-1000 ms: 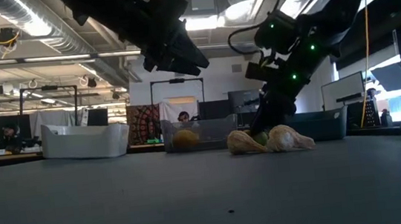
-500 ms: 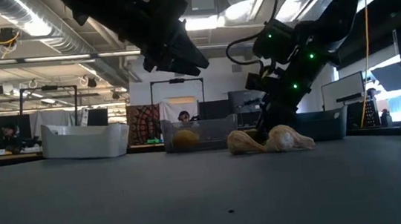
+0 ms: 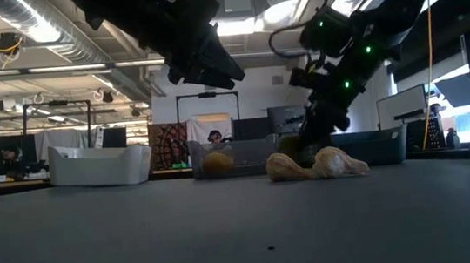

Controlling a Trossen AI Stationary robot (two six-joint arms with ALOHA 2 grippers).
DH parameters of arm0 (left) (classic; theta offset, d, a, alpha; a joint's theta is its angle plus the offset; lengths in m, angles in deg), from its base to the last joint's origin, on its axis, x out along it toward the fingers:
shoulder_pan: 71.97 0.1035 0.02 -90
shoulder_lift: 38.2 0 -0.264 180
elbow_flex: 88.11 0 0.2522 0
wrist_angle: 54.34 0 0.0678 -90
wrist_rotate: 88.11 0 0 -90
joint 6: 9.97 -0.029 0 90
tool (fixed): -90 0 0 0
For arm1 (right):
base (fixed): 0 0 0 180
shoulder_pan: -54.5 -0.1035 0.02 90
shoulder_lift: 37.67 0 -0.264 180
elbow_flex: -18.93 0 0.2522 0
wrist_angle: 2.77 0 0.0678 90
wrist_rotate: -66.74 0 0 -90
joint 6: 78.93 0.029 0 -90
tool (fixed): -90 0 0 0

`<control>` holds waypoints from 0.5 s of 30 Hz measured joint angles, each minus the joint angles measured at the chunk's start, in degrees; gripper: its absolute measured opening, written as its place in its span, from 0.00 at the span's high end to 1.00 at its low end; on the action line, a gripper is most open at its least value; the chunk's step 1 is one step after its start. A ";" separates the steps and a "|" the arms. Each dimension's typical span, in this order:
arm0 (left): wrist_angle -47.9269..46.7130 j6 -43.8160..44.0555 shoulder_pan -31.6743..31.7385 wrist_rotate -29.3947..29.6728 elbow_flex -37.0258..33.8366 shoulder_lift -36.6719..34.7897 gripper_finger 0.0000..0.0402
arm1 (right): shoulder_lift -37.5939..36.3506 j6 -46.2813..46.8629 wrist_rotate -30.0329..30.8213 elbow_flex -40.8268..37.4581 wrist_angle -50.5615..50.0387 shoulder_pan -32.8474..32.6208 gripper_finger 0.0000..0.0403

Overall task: Sort produce into baskets
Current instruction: Put the lime into the blue bin

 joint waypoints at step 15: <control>-0.17 -0.06 0.00 0.00 0.00 0.00 0.50 | -21.15 -2.93 13.36 -0.02 -13.68 1.85 0.65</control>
